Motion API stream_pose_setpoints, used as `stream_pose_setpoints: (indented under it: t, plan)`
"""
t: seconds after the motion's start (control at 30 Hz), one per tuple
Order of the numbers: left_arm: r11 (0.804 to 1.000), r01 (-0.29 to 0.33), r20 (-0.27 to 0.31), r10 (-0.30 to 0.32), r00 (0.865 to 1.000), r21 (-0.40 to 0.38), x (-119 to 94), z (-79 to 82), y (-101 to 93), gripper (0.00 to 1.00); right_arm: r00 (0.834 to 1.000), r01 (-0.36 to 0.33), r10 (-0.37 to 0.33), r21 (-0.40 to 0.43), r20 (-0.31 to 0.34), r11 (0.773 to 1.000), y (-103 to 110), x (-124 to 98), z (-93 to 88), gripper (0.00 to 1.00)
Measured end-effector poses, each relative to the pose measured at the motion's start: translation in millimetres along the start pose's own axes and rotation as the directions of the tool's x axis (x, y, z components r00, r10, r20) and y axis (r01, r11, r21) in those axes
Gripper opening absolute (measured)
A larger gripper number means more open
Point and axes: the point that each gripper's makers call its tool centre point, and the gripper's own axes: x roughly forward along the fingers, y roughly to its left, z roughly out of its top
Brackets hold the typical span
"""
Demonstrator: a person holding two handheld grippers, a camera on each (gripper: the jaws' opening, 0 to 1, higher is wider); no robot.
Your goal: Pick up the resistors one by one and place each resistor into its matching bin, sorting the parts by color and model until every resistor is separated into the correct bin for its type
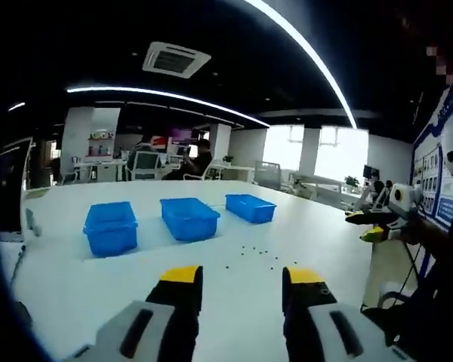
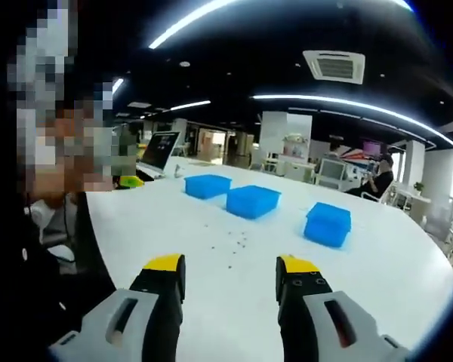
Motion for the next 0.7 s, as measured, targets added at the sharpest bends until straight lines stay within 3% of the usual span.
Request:
stream_pose_setpoints:
  t: [0.13, 0.33, 0.47, 0.5, 0.63, 0.7]
  plan:
    - [0.995, 0.053, -0.161, -0.038, 0.986, 0.086, 23.2, -3.8, -2.1, 0.44, 0.999, -0.018, 0.017, -0.017, -0.030, 1.000, 5.4, -2.1, -7.8, 0.50]
    - [0.988, 0.117, -0.300, -0.080, 0.951, 0.104, 56.4, 6.0, -0.9, 0.38, 0.998, -0.037, 0.037, -0.012, -0.051, 0.999, 12.1, -4.1, -17.3, 0.50]
    - [0.972, 0.181, -0.441, -0.098, 0.892, 0.150, 82.6, 1.1, -12.7, 0.37, 0.996, -0.046, 0.046, -0.003, -0.070, 0.999, 14.1, -6.2, -28.0, 0.50]
    - [0.967, 0.195, -0.460, -0.100, 0.882, 0.165, 88.9, 0.2, -14.3, 0.36, 0.996, -0.048, 0.048, 0.000, -0.072, 0.999, 14.1, -6.7, -29.3, 0.50]
    - [0.944, 0.272, -0.559, -0.124, 0.820, 0.188, 111.7, -8.1, -25.5, 0.35, 0.996, -0.048, 0.049, 0.019, -0.077, 0.999, 11.0, -10.0, -36.7, 0.50]
    - [0.944, 0.276, -0.600, -0.116, 0.792, 0.182, 119.5, -12.2, -24.6, 0.33, 0.996, -0.044, 0.045, 0.026, -0.077, 0.999, 8.4, -11.8, -39.0, 0.50]
